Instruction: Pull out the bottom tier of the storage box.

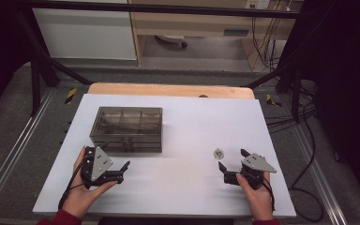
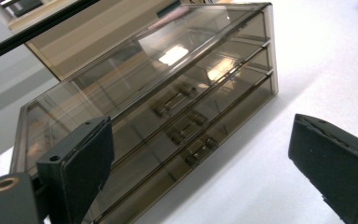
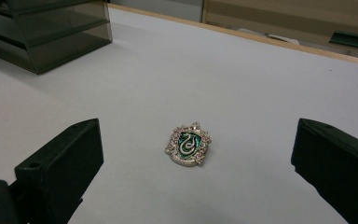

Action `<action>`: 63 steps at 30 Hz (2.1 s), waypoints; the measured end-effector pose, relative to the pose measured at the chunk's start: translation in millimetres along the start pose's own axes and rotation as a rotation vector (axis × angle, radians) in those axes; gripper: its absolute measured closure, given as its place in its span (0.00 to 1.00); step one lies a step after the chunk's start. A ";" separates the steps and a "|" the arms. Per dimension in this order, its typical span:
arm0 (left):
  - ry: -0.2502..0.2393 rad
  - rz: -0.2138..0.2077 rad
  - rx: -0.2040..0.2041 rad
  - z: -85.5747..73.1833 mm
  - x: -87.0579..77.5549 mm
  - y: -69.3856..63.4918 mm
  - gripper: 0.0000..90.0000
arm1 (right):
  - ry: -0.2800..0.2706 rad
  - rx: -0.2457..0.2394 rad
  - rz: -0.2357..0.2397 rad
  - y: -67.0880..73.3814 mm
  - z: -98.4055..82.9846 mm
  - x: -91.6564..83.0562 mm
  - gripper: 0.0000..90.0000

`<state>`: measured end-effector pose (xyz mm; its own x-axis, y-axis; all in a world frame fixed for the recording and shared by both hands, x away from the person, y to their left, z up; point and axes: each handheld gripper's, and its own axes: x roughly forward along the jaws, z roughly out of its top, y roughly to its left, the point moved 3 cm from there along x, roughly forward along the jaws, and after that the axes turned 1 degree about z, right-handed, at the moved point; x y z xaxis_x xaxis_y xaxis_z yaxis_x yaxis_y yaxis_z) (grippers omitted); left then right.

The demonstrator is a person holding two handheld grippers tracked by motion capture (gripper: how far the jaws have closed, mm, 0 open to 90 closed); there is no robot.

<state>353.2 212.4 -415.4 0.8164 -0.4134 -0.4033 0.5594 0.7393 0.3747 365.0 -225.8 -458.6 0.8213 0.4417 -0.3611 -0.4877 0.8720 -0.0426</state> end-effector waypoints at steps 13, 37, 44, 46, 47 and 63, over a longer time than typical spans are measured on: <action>0.050 0.005 0.095 4.8 9.3 -11.2 0.09 | -0.026 -0.014 -0.020 -0.6 3.7 -6.2 0.03; 0.130 0.140 0.169 -19.0 19.0 2.4 0.09 | 0.029 -0.009 -0.040 -1.4 -3.1 2.3 0.03; 0.141 0.164 0.246 -19.3 18.3 -2.0 0.11 | 0.013 -0.011 -0.042 -1.3 -1.2 -1.9 0.03; 0.137 0.179 0.251 -18.7 16.9 -2.6 0.13 | 0.010 -0.014 -0.044 -2.7 -1.6 -4.2 0.03; 0.143 0.196 0.265 -18.8 16.8 -3.8 0.14 | 0.005 -0.009 -0.046 -4.8 -2.0 -6.0 0.03; 0.164 0.264 0.480 -27.6 23.9 -24.3 0.29 | 0.012 -0.030 -0.027 0.5 -0.7 -4.2 0.03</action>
<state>355.1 199.3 -457.2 0.9257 -0.1311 -0.3548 0.3734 0.4665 0.8018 361.1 -227.3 -457.7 0.8308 0.4153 -0.3705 -0.4742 0.8767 -0.0807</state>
